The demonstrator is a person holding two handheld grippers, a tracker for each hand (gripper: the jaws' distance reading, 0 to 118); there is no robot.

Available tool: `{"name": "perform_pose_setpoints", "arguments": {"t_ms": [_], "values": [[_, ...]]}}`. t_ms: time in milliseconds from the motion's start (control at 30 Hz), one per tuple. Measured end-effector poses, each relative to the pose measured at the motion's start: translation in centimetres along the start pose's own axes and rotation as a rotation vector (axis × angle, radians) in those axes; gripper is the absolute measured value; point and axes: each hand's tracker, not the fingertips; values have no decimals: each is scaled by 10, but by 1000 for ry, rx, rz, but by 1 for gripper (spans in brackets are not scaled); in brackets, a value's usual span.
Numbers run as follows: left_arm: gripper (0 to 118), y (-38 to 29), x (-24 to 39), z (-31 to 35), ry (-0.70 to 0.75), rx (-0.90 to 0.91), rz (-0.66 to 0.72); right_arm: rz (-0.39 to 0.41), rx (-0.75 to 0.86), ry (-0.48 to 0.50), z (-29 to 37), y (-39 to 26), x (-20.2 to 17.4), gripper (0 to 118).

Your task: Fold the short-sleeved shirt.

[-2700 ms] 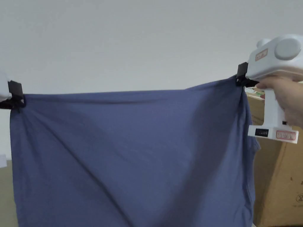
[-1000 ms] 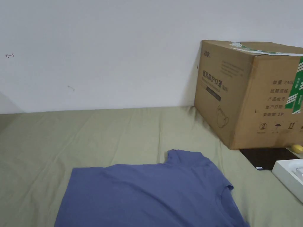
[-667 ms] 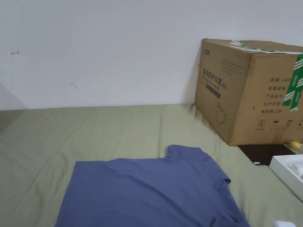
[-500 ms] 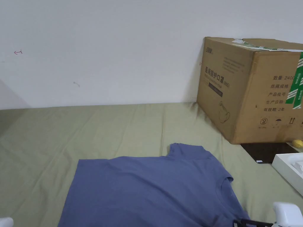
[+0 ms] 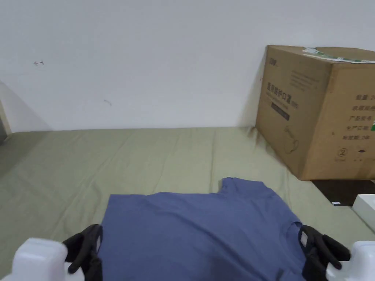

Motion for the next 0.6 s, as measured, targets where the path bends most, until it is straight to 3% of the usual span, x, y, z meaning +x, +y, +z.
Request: {"name": "perform_pose_setpoints", "arguments": {"t_ms": [67, 133, 167, 300, 333, 367, 433, 500, 600], "values": [[0, 8, -23, -24, -137, -264, 52, -19, -22, 64, 0, 4, 6, 0], [0, -3, -36, -54, -176, -599, 129, -51, -146, 187, -9, 6, 14, 0], [0, -15, -42, -66, -173, -737, 141, -55, -199, 203, -14, 4, 15, 0], [3, -65, -71, -89, -101, -885, 147, 38, -283, 192, -22, -14, 10, 0], [16, -77, -80, -88, -49, -896, 164, 59, -302, 183, -23, -18, 8, 0], [43, -86, -86, -91, -14, -892, 184, 63, -305, 177, -23, -22, 6, 0], [118, -101, -93, -97, 14, -885, 229, 53, -315, 182, -24, -26, 5, 0], [114, -110, -99, -95, 25, -829, 276, 28, -340, 200, -27, -28, 5, 0], [114, -129, -110, -104, 29, -899, 246, 23, -351, 192, -30, -29, 6, 0]]}}
